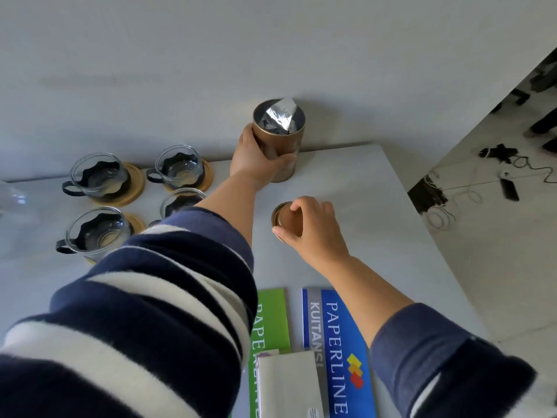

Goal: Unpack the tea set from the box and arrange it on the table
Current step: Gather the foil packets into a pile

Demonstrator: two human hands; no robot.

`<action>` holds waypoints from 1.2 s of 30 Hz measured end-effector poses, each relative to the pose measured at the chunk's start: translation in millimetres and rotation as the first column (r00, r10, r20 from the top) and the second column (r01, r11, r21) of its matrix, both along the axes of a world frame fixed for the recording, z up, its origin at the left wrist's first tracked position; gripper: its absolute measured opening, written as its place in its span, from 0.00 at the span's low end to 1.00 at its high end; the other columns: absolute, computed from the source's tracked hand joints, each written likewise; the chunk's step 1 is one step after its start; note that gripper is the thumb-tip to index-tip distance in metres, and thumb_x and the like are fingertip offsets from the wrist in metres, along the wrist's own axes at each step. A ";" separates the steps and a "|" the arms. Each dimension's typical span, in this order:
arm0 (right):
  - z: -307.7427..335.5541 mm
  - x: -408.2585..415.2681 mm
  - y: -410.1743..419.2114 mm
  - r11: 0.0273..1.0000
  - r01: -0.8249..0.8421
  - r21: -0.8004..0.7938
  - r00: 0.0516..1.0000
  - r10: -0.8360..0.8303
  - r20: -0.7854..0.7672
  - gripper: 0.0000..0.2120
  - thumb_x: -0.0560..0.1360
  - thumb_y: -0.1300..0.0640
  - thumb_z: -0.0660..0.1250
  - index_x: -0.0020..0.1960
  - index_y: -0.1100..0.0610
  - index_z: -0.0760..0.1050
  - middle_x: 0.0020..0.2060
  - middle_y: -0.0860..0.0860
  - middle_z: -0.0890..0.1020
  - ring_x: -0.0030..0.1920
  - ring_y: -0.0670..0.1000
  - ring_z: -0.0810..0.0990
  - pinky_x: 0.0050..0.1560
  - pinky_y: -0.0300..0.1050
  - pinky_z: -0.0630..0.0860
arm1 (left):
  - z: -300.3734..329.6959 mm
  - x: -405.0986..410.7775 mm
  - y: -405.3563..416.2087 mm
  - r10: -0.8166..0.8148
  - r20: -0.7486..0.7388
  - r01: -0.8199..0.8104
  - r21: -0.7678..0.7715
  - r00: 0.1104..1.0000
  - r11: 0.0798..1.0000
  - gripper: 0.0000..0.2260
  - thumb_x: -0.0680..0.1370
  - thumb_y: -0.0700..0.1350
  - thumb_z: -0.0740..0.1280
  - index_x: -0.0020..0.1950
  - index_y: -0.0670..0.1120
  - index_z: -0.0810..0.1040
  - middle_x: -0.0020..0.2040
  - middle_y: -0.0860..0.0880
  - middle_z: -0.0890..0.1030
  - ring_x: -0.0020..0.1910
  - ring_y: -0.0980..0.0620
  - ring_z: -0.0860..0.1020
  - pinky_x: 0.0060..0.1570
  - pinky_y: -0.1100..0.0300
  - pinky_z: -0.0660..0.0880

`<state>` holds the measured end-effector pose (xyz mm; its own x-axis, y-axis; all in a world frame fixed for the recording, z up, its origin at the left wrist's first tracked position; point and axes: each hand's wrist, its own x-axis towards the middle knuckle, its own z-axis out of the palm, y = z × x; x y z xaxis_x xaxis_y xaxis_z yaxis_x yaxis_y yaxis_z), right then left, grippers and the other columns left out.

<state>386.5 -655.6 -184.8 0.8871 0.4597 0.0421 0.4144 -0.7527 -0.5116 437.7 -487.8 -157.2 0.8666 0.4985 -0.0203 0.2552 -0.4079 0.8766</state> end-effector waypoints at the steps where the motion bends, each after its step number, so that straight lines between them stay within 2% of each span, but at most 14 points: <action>1: -3.8 -1.0 5.1 1.000 -0.025 -0.012 0.999 0.025 0.025 0.24 0.70 0.44 0.72 0.57 0.57 0.72 0.55 0.48 0.78 0.55 0.56 0.71 0.50 0.50 0.72 | -0.6 0.0 -0.1 0.000 -0.001 0.000 0.002 1.000 1.000 0.40 0.64 0.55 0.78 0.70 0.48 0.63 0.67 0.51 0.72 0.62 0.51 0.73 0.61 0.55 0.72; 5: -13.3 -3.3 19.2 0.992 -0.067 -0.106 0.986 0.082 0.144 0.23 0.68 0.45 0.73 0.57 0.55 0.74 0.61 0.49 0.77 0.57 0.58 0.73 0.49 0.52 0.71 | -1.6 1.4 1.9 -0.002 -0.014 0.001 -0.045 1.000 0.999 0.42 0.63 0.54 0.79 0.71 0.49 0.62 0.68 0.51 0.71 0.64 0.51 0.72 0.63 0.53 0.72; 8: -12.1 -1.5 18.1 0.990 -0.045 -0.135 0.990 0.062 0.125 0.23 0.69 0.42 0.71 0.58 0.53 0.72 0.59 0.46 0.77 0.58 0.56 0.72 0.50 0.50 0.69 | -1.8 2.9 -0.1 0.010 -0.024 -0.012 -0.099 1.000 0.995 0.44 0.63 0.52 0.80 0.72 0.49 0.61 0.68 0.51 0.70 0.65 0.50 0.71 0.65 0.51 0.72; 10: -9.0 -0.9 18.2 0.988 -0.055 -0.147 0.992 0.071 0.107 0.23 0.69 0.42 0.71 0.58 0.52 0.71 0.58 0.46 0.77 0.59 0.56 0.72 0.51 0.49 0.68 | 3.5 1.4 -2.8 -0.009 -0.042 0.002 -0.165 0.999 0.986 0.49 0.63 0.50 0.80 0.75 0.49 0.54 0.71 0.49 0.67 0.69 0.48 0.68 0.68 0.50 0.68; 12: -5.7 -0.2 18.8 0.983 -0.072 -0.169 0.995 0.083 0.058 0.25 0.69 0.42 0.71 0.60 0.52 0.70 0.60 0.46 0.76 0.61 0.56 0.70 0.54 0.49 0.68 | 14.6 -2.6 -3.7 -0.051 -0.052 0.036 -0.257 0.997 0.966 0.58 0.62 0.49 0.81 0.77 0.50 0.42 0.76 0.47 0.58 0.74 0.46 0.61 0.72 0.48 0.63; 14: -1.8 -0.2 18.6 0.976 -0.100 -0.196 0.995 0.100 -0.008 0.28 0.69 0.41 0.71 0.63 0.52 0.68 0.64 0.47 0.72 0.64 0.56 0.67 0.57 0.49 0.67 | 28.5 -12.5 -1.6 -0.076 -0.065 0.055 -0.277 0.995 0.959 0.61 0.63 0.47 0.81 0.77 0.50 0.35 0.79 0.48 0.50 0.77 0.47 0.55 0.74 0.48 0.58; 15: 2.5 -0.4 18.5 0.974 -0.106 -0.202 0.994 0.103 -0.027 0.29 0.69 0.40 0.71 0.65 0.51 0.67 0.65 0.47 0.71 0.65 0.56 0.66 0.59 0.50 0.67 | 35.5 -20.2 0.4 -0.084 -0.070 0.064 -0.256 0.994 0.965 0.58 0.65 0.46 0.80 0.77 0.50 0.36 0.79 0.48 0.50 0.77 0.48 0.55 0.74 0.51 0.58; 17: 15.1 -1.5 18.2 0.976 -0.092 -0.196 0.996 0.086 -0.038 0.30 0.71 0.41 0.70 0.68 0.50 0.65 0.67 0.48 0.70 0.67 0.56 0.64 0.61 0.51 0.66 | 49.7 -40.8 6.4 -0.095 -0.073 0.083 -0.158 0.993 0.984 0.47 0.70 0.47 0.76 0.77 0.51 0.46 0.76 0.48 0.60 0.73 0.49 0.62 0.67 0.56 0.66; 20: 38.6 -10.4 21.4 0.977 -0.104 -0.185 0.994 0.099 -0.035 0.28 0.73 0.45 0.68 0.70 0.50 0.65 0.68 0.49 0.69 0.69 0.56 0.62 0.62 0.52 0.66 | 66.5 -81.2 18.5 -0.089 -0.081 0.087 -0.025 0.993 0.996 0.24 0.75 0.46 0.69 0.69 0.48 0.67 0.63 0.50 0.76 0.61 0.51 0.75 0.52 0.61 0.73; 22: 55.7 -24.6 27.5 0.969 -0.136 -0.207 0.991 0.132 -0.033 0.24 0.74 0.47 0.67 0.68 0.50 0.67 0.68 0.50 0.69 0.69 0.56 0.61 0.63 0.53 0.66 | 72.1 -114.9 25.3 -0.082 -0.098 0.082 -0.001 0.992 0.997 0.16 0.77 0.45 0.66 0.64 0.47 0.73 0.57 0.52 0.79 0.55 0.53 0.77 0.48 0.65 0.72; 25: 78.9 -59.7 41.5 0.949 -0.203 -0.241 0.979 0.196 -0.054 0.22 0.75 0.49 0.66 0.67 0.49 0.68 0.67 0.51 0.70 0.69 0.57 0.61 0.64 0.51 0.65 | 77.8 -174.6 35.7 -0.100 -0.134 0.107 0.046 0.986 0.993 0.13 0.77 0.44 0.65 0.62 0.47 0.75 0.55 0.51 0.80 0.53 0.54 0.77 0.51 0.64 0.73; 28: 89.6 -109.0 62.8 0.926 -0.286 -0.247 0.958 0.270 -0.097 0.20 0.75 0.49 0.65 0.67 0.48 0.69 0.66 0.53 0.71 0.68 0.58 0.62 0.67 0.51 0.64 | 80.9 -240.9 52.9 -0.134 -0.200 0.154 0.090 0.971 0.984 0.13 0.78 0.43 0.64 0.62 0.47 0.75 0.53 0.52 0.78 0.53 0.52 0.77 0.48 0.64 0.73; 32: 86.4 -188.9 94.2 0.923 -0.319 -0.216 0.944 0.288 -0.163 0.19 0.76 0.50 0.64 0.67 0.48 0.69 0.67 0.53 0.70 0.70 0.57 0.61 0.66 0.55 0.65 | 71.5 -338.5 90.6 -0.123 -0.301 0.173 0.149 0.946 0.974 0.12 0.78 0.44 0.65 0.61 0.48 0.76 0.57 0.51 0.79 0.57 0.51 0.77 0.60 0.58 0.73; 36: 67.1 -267.7 119.8 0.911 -0.354 -0.212 0.921 0.300 -0.248 0.19 0.76 0.51 0.64 0.67 0.50 0.69 0.66 0.55 0.71 0.69 0.59 0.63 0.67 0.56 0.67 | 54.5 -440.4 130.6 -0.049 -0.338 0.126 0.212 0.940 0.969 0.13 0.77 0.45 0.67 0.61 0.47 0.76 0.59 0.49 0.79 0.60 0.49 0.76 0.65 0.54 0.71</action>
<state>118.8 -535.7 -117.6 0.6612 0.6969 -0.2779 0.5651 -0.7062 -0.4265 -2.6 -357.2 -102.7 0.8712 0.4459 -0.2054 0.4661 -0.6198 0.6313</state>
